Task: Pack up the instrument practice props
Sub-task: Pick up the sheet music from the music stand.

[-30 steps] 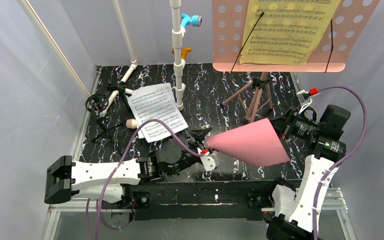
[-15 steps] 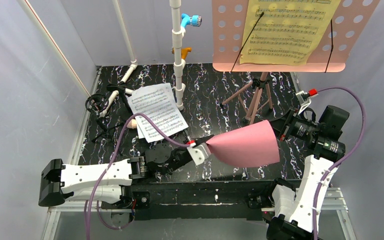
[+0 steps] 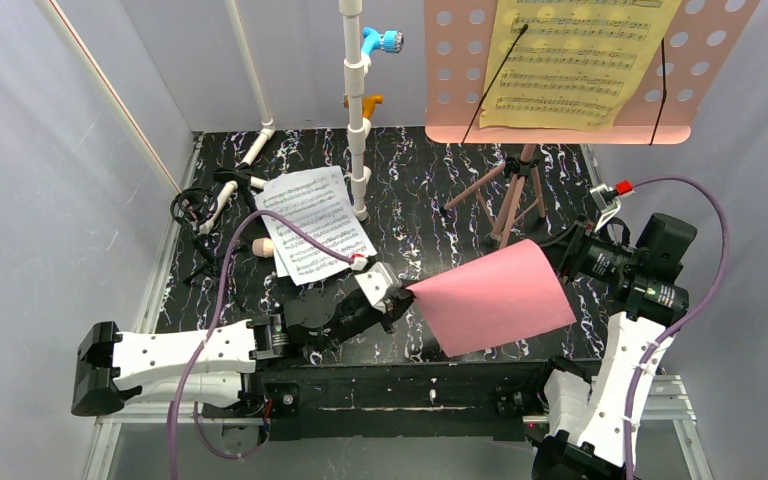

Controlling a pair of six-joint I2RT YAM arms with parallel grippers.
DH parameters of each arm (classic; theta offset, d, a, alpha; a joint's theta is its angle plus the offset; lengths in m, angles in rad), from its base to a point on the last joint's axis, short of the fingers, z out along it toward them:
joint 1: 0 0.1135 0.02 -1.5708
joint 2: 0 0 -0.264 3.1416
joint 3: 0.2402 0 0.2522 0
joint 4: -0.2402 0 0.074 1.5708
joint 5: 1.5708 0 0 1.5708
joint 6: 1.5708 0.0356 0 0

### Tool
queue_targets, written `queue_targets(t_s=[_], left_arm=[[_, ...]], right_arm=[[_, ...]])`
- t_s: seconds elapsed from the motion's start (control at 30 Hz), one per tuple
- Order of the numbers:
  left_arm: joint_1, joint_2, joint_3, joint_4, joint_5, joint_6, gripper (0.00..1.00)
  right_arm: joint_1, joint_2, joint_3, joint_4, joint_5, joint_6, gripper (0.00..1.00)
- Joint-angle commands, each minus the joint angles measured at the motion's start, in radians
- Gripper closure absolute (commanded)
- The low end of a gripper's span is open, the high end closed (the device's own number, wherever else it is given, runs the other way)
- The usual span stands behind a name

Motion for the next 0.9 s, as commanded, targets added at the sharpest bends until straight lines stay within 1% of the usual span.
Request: queue_targets(t_s=[0.0, 0.07, 0.1, 0.17, 0.2, 0.3, 0.4, 0.53, 0.63, 0.8, 0.87], left_arm=[[0.012, -0.068, -0.030, -0.022, -0.028, -0.174, 1.00], [0.029, -0.100, -0.042, -0.052, -0.029, -0.248, 1.00], [0.042, -0.120, -0.047, -0.087, -0.029, -0.296, 1.00], [0.078, -0.157, -0.054, -0.157, -0.001, -0.404, 1.00], [0.104, -0.173, -0.053, -0.204, 0.042, -0.495, 1.00], [0.206, -0.217, -0.068, -0.307, 0.162, -0.694, 1.00], [0.283, -0.256, -0.079, -0.409, 0.232, -0.847, 1.00], [0.340, -0.282, -0.069, -0.572, 0.299, -0.966, 1.00], [0.385, -0.313, -0.095, -0.646, 0.375, -1.053, 1.00], [0.457, -0.381, -0.183, -0.643, 0.455, -1.170, 1.00], [0.479, -0.400, -0.204, -0.654, 0.462, -1.185, 1.00]], right_arm=[[0.000, -0.012, -0.007, 0.018, 0.007, -0.024, 0.16], [0.000, -0.013, -0.008, 0.020, 0.025, -0.039, 0.05], [0.000, -0.012, -0.009, 0.022, 0.033, -0.046, 0.02], [0.000, -0.006, -0.012, 0.039, 0.048, -0.053, 0.02], [0.000, -0.004, -0.015, 0.047, 0.056, -0.057, 0.02], [0.000, 0.004, -0.030, 0.071, 0.083, -0.068, 0.02], [0.000, 0.010, -0.039, 0.072, 0.114, -0.096, 0.02], [0.000, 0.013, -0.056, 0.068, 0.146, -0.151, 0.02], [0.001, 0.008, -0.075, 0.069, 0.170, -0.183, 0.02], [0.000, -0.006, -0.104, 0.064, 0.208, -0.239, 0.02], [0.000, -0.008, -0.117, 0.064, 0.215, -0.256, 0.02]])
